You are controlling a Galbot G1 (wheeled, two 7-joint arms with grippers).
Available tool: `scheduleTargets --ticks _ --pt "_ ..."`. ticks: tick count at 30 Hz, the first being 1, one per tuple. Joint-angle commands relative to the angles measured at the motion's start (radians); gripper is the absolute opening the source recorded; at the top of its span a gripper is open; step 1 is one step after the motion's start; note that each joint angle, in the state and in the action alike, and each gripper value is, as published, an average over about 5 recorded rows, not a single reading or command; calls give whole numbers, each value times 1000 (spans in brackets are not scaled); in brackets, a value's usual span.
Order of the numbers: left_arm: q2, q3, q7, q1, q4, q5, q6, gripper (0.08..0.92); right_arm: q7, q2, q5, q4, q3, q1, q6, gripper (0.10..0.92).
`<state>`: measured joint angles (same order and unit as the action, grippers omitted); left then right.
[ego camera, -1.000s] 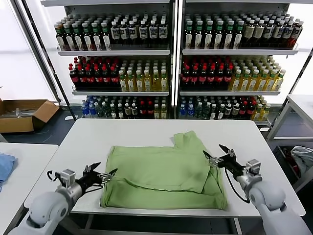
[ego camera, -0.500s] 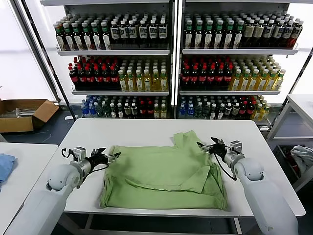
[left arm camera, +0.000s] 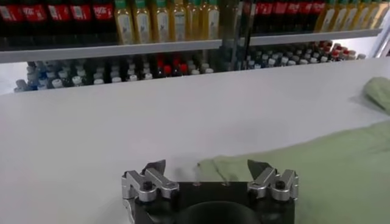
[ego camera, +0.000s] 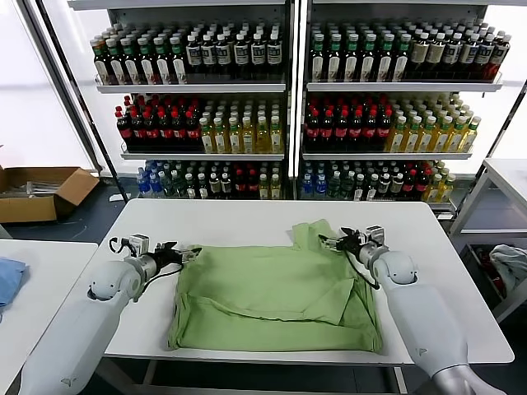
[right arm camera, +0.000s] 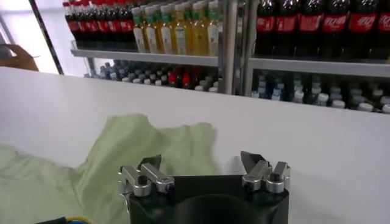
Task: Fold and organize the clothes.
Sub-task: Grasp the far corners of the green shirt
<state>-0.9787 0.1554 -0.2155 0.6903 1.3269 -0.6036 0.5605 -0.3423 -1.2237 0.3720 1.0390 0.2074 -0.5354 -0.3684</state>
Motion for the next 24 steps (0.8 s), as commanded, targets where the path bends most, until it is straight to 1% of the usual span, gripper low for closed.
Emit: scheduleTargets --ticks 1,3,6,10,14,20,24 --pt "-10 -21 -2 2 -22 -2 3 821 15 -39 -14 -38 -10 23 -31 741" --pt "-19 -23 -8 10 -21 0 4 805 23 -38 -6 -33 -11 18 -48 680" --pt "-32 -26 -17 16 -29 2 2 742 29 -33 13 -20 -12 11 -61 602" --pt "-38 -29 -20 16 -45 2 1 629 29 -27 41 1 -14 3 -62 498" --pt "-38 -34 -23 7 -53 1 0 508 32 -26 57 22 -11 -6 -62 377" --pt "-37 -46 -28 0 -56 4 1 352 39 -25 80 59 -2 -26 -63 204" --pt "-34 -45 -25 -3 -56 2 -1 239 52 -20 117 115 8 -41 -71 117"
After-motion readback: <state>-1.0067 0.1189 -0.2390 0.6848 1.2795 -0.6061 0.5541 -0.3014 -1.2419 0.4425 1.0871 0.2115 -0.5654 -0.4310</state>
